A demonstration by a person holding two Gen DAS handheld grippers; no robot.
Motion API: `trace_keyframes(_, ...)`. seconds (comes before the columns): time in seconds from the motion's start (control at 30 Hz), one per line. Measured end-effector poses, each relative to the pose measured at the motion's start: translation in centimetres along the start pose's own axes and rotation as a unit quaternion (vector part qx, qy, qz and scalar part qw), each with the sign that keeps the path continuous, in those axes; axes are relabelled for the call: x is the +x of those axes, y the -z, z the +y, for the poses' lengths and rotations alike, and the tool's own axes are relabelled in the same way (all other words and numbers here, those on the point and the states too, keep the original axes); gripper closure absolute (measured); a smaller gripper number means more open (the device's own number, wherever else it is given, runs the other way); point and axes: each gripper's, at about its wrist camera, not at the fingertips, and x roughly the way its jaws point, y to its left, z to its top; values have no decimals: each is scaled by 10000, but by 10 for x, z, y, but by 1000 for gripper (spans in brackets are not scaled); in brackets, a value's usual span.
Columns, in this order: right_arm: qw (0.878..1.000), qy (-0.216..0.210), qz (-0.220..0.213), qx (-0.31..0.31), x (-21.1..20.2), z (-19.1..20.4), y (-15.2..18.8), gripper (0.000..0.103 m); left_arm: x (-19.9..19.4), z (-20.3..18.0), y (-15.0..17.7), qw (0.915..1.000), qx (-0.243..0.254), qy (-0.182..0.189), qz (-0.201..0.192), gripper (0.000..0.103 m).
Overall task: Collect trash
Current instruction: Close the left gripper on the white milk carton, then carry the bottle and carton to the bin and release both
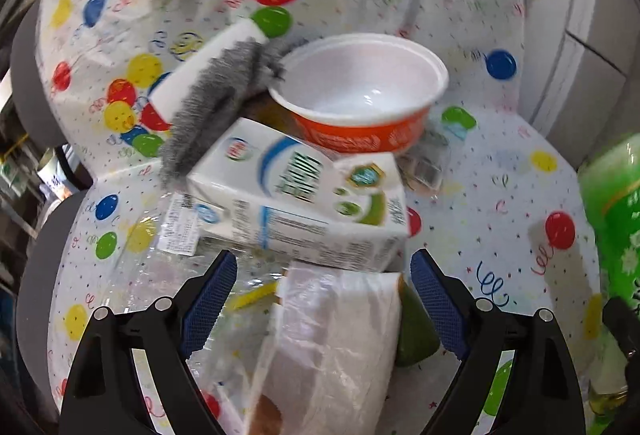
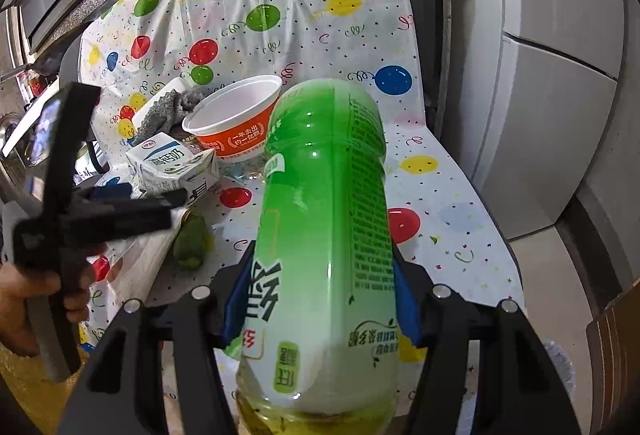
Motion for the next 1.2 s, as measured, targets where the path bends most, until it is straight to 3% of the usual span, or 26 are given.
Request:
trace_keyframes(0.1,10000,-9,7,-21,-1,0,1,44,3,9,-1,9995,-242,-183,-26,14)
trace_keyframes(0.33,10000,1,-33,-88,-8,3,4,44,-24,75,8,9942,-826,-613,-304,15)
trace_keyframes(0.57,9998,-42,-54,-167,-13,13,5,44,-30,142,20,9860,-1239,-1095,-193,15)
trace_keyframes(0.63,9998,-56,-64,-180,-15,16,5,44,-34,143,24,9871,-1243,-972,-276,15)
trace_keyframes(0.77,9998,-75,-53,-159,-13,18,5,44,-38,115,27,9941,-930,-364,-429,14)
trace_keyframes(0.9,9998,-73,7,-207,-10,20,7,44,-21,90,22,9956,-703,-504,-349,14)
trace_keyframes(1.2,9998,-57,55,-161,0,17,7,44,14,103,5,9902,-1341,-381,-126,14)
